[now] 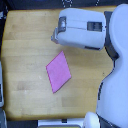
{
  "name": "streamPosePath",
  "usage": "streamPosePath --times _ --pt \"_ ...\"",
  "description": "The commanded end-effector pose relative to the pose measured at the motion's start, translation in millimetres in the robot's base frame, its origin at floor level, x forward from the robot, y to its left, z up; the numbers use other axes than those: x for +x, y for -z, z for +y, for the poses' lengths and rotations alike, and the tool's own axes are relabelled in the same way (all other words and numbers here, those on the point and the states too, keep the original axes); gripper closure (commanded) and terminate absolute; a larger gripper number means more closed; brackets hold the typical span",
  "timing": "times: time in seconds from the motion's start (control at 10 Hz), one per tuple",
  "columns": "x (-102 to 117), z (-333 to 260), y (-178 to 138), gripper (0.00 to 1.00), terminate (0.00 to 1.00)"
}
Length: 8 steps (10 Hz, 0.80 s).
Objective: Folding a cloth
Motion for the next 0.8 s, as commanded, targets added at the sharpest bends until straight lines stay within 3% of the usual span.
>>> streamPosePath --times 0.0,0.3,0.7 --pt "81 -48 -47 0.00 0.00" --pt "105 -81 -51 0.00 0.00" --pt "120 -179 -53 0.00 0.00"
